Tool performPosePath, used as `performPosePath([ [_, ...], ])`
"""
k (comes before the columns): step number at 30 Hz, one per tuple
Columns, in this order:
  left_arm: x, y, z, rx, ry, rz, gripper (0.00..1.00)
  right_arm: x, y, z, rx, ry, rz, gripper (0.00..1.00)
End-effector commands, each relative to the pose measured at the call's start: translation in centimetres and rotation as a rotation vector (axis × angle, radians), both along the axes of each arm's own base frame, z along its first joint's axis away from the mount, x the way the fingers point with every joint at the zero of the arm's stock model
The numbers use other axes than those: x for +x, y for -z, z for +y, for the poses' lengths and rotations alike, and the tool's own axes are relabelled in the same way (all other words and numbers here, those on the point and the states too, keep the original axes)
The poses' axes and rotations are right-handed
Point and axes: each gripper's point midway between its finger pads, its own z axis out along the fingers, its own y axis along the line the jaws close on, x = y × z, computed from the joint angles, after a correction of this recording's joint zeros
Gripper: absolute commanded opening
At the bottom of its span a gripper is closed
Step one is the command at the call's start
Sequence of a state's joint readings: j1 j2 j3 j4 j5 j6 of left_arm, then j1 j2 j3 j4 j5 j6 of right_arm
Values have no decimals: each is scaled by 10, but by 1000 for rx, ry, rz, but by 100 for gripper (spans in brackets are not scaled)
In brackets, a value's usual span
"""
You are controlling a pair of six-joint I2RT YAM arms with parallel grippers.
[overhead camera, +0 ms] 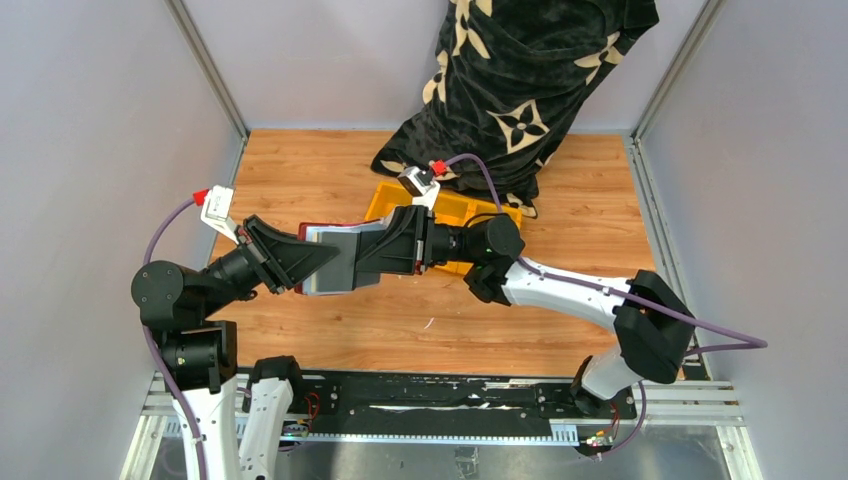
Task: Take the credit cards out of the card holder
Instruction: Remove the credit card from the card holder.
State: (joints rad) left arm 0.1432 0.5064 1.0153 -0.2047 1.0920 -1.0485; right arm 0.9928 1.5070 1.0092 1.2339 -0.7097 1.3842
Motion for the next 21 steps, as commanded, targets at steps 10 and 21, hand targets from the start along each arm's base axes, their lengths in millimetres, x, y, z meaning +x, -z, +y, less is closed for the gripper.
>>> performPosePath([
  [10,-5,-6,-1,8,4,-33,18,-3,-28,-5,119,-23,-35,11],
  [21,-3,-4,-1,2,2,-13,39,-3,-23,-12,128,-1,-28,0],
])
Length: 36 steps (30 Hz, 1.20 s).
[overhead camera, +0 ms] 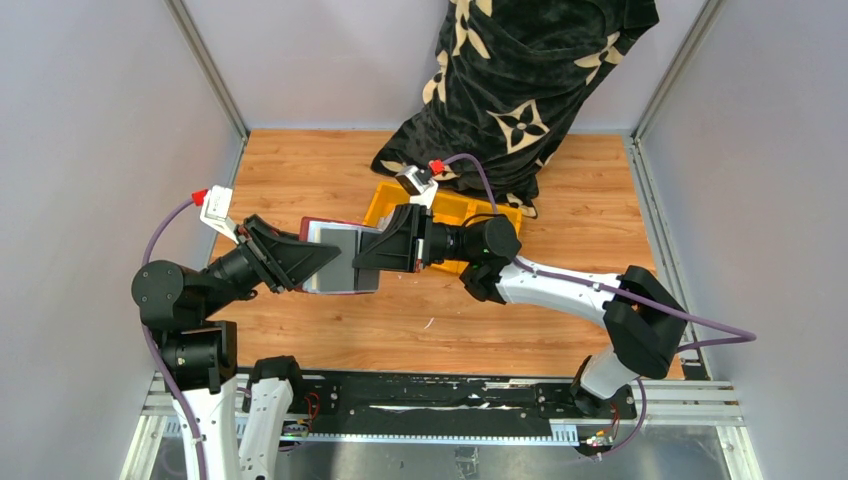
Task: Take the credit cards out of the card holder
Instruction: Remove the credit card from the card holder.
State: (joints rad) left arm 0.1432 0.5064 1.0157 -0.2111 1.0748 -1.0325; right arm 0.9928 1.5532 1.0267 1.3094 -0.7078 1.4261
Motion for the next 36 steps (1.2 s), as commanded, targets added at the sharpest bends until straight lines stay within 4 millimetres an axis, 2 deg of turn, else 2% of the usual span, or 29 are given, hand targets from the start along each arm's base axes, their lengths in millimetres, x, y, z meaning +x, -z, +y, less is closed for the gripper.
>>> performPosePath([
  [1,-6,-4,-2,-5,22,-1,39,-5,-22,-15,97,20,-37,0],
  [11,-11,-6,-4,-21,46,2,21,-1,-15,-16,84,26,-24,0],
  [16,-12,-9,-5,-18,49,-6,19,1,-11,-24,84,45,-18,0],
  [27,-14,-12,-5,-9,44,-19,14,-3,-11,-25,80,30,-32,0],
  [28,-14,-13,-4,-10,43,-18,13,-4,-11,-26,80,30,-31,1],
  [32,-12,-13,-4,-14,35,-14,11,-3,-16,-25,91,31,-34,19],
  [36,-13,-14,-4,-14,36,-16,11,-5,-19,-23,96,21,-42,22],
])
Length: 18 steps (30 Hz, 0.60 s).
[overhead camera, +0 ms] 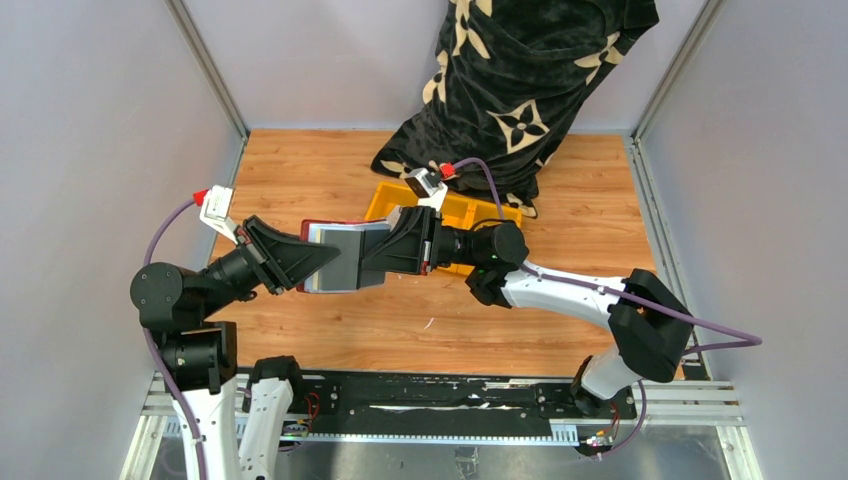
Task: Take the credit cards out of the card holder
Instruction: Remove the credit card from the card holder.
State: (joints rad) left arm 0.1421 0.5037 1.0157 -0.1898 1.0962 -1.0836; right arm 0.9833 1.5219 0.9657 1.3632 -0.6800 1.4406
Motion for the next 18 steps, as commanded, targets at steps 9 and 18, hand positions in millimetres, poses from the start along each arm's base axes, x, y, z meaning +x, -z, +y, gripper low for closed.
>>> performPosePath([
  [9,-6,-12,-1,3,4,-35,10,-7,-21,-9,72,-3,-68,7],
  [18,-7,-13,-1,5,4,-35,18,5,-12,-15,12,76,-75,0],
])
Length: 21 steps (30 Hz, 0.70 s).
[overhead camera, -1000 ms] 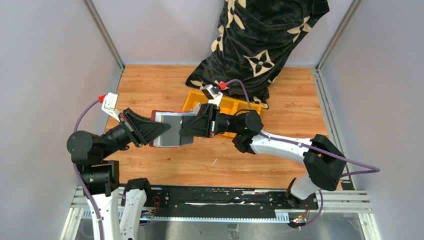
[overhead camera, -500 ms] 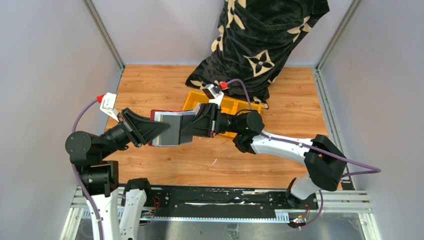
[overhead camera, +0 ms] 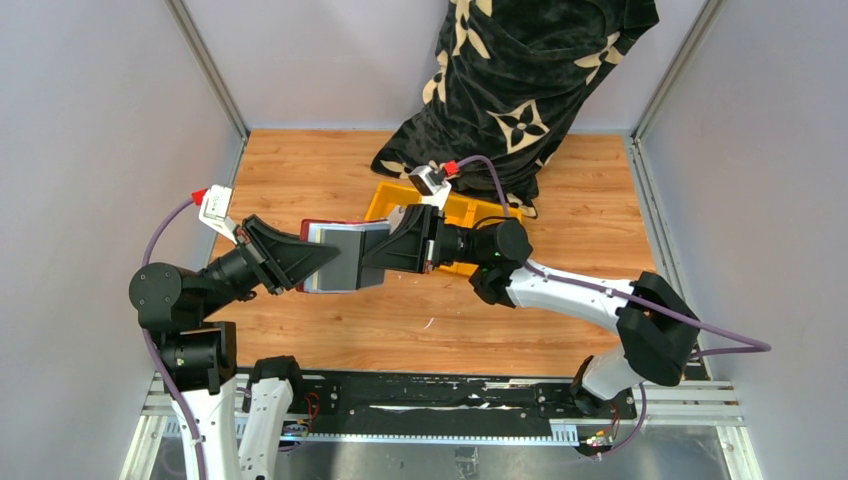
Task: Take the credit cards out of the card holder
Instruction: Remove the credit card from the card holder.
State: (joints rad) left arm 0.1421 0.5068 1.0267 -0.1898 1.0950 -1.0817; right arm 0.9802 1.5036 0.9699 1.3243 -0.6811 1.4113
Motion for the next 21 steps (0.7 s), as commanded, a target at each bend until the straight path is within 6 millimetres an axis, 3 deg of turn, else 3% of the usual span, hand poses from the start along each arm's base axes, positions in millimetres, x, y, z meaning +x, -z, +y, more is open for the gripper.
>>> performPosePath([
  [1,-6,-10,-1,4,6,-26,19,8,-8,-16,18,74,-47,0],
  [9,-5,-9,-1,2,5,-20,19,10,-4,-20,32,54,-27,1],
  [10,-5,-10,-1,1,3,-22,17,8,-5,-19,31,47,-36,6],
  [11,-4,-9,-1,0,0,-19,16,4,-5,-17,26,40,-43,18],
  [13,-3,-9,0,-2,-7,-19,13,-1,-4,-14,20,35,-60,25],
  [21,0,-7,1,-8,-21,-10,10,-6,-2,-6,-3,24,-77,37],
])
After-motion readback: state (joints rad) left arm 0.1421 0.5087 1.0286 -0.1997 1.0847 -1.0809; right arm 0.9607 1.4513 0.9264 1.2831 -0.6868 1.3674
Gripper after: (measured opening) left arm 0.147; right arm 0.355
